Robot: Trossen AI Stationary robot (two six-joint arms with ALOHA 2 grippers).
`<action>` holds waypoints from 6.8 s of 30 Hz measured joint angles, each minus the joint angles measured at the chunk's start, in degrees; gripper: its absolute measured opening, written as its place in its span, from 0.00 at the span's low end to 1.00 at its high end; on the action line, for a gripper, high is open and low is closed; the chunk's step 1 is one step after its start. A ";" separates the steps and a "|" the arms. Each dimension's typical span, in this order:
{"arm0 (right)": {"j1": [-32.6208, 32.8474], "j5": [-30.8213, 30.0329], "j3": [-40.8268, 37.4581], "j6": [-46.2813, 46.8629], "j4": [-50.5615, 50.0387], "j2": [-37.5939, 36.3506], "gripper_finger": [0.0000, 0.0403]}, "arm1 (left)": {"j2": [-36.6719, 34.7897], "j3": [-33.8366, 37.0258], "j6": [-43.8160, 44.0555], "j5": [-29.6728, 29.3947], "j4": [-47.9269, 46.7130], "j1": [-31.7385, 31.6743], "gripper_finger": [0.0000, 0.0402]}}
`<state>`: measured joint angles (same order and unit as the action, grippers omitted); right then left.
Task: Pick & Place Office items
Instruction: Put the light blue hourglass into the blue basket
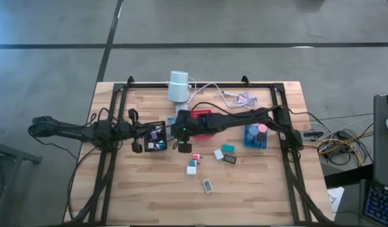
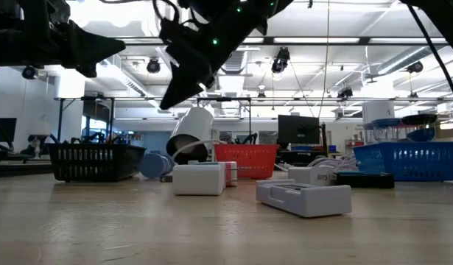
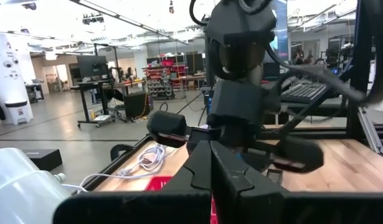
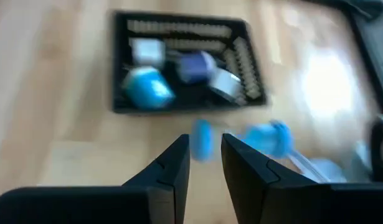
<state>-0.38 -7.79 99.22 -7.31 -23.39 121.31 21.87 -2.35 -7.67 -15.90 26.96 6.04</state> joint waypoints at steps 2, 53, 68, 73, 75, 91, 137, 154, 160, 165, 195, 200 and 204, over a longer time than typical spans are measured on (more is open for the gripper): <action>0.05 6.51 -0.21 -0.66 2.35 -0.62 0.19 | 0.00 0.00 -0.01 0.00 0.02 0.00 0.00; 1.88 10.79 -83.84 8.65 62.62 -70.22 0.02 | 74.08 -72.70 -16.24 -2.00 -81.31 -8.41 0.13; 1.88 11.23 -83.89 8.37 60.51 -70.33 0.02 | 78.12 -69.69 -45.91 -2.04 -79.09 -12.35 0.32; 1.88 11.21 -83.89 8.20 60.41 -70.33 0.02 | 78.14 -65.73 -56.34 -2.58 -76.75 -12.20 0.47; 1.88 11.21 -83.89 8.20 60.41 -70.33 0.02 | 78.16 -64.25 -58.29 -2.93 -74.69 -12.00 0.50; 1.88 10.95 -83.89 7.32 60.43 -70.33 0.02 | 78.12 -59.11 -64.82 -3.18 -70.97 -11.54 0.47; 1.86 10.63 -83.89 7.15 60.12 -70.33 0.02 | 81.96 -64.02 -50.96 3.96 -74.38 -18.58 0.47; 1.84 10.64 -83.90 6.69 59.59 -70.33 0.02 | 87.41 -65.15 -50.39 -1.05 -74.49 -19.02 0.35; 1.88 10.64 -83.89 6.69 59.59 -70.33 0.02 | 86.33 -66.95 -47.38 -2.10 -74.87 -18.94 0.18; 1.88 10.64 -83.89 6.71 59.60 -70.33 0.02 | 84.68 -67.89 -44.98 -1.04 -74.91 -18.80 0.03; 1.88 10.66 -83.91 8.44 59.34 -70.33 0.02 | 82.09 -70.40 -12.90 6.88 -81.70 -19.84 0.58; 1.88 10.66 -83.91 8.44 59.34 -70.33 0.02 | 82.12 -68.43 -12.91 1.83 -79.40 -20.63 0.73; 1.88 10.66 -83.91 8.44 59.34 -70.33 0.02 | 82.12 -67.59 -12.17 2.20 -78.33 -22.34 0.78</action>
<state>1.50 2.87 15.31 1.13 35.94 50.98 103.98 -69.94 -19.85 -13.70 -51.37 -16.30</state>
